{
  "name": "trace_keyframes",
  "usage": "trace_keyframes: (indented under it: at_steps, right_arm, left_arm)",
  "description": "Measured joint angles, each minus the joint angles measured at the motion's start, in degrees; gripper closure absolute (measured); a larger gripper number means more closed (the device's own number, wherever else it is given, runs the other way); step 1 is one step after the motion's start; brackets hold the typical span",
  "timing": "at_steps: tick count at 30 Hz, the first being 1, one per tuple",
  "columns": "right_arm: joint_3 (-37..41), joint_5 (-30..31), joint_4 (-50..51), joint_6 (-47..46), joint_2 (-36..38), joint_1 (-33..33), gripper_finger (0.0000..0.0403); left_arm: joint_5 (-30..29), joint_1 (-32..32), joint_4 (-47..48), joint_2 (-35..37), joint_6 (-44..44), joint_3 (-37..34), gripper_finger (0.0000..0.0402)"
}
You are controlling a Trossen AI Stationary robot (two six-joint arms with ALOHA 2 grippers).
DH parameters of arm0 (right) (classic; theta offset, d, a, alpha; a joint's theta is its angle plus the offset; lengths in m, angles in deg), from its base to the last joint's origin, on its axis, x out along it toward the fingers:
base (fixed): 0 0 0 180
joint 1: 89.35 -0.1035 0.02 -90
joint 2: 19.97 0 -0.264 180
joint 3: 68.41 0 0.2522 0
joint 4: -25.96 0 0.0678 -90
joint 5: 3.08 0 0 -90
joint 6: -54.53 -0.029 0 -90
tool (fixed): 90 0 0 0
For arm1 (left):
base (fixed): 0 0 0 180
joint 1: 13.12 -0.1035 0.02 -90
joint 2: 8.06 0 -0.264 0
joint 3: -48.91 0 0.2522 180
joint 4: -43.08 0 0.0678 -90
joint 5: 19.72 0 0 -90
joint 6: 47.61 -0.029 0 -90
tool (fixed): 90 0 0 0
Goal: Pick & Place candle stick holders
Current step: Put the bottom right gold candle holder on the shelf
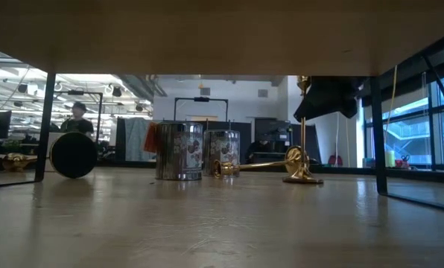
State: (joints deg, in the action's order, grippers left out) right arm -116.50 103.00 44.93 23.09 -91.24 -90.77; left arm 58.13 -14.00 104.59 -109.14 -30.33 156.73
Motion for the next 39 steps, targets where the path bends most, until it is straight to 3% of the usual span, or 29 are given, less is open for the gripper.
trace_keyframes:
  at_steps: [3,19,24,32,39]
  right_arm:
    - [0.0,-0.4,-0.3,-0.2,0.1,0.0,0.0387]
    - [-1.5,0.2,1.1,-1.1,0.3,0.4,0.0388]
    - [-8.2,0.3,5.8,2.5,0.3,0.7,0.0388]
    - [-23.7,0.4,22.0,8.5,0.3,0.7,0.0388]
    - [-37.2,0.4,37.9,7.0,0.4,0.5,0.0388]
  left_arm:
    - [-0.2,0.0,0.0,0.0,0.0,0.0,0.0123]
    - [-2.4,-0.8,0.0,0.0,1.6,0.0,0.0123]
    - [-2.1,-1.5,0.0,0.0,2.5,0.0,0.0123]
    - [-2.3,-2.4,0.1,1.3,1.6,0.0,0.0139]
    - [4.3,-3.8,-1.2,4.0,-3.3,0.0,0.0171]
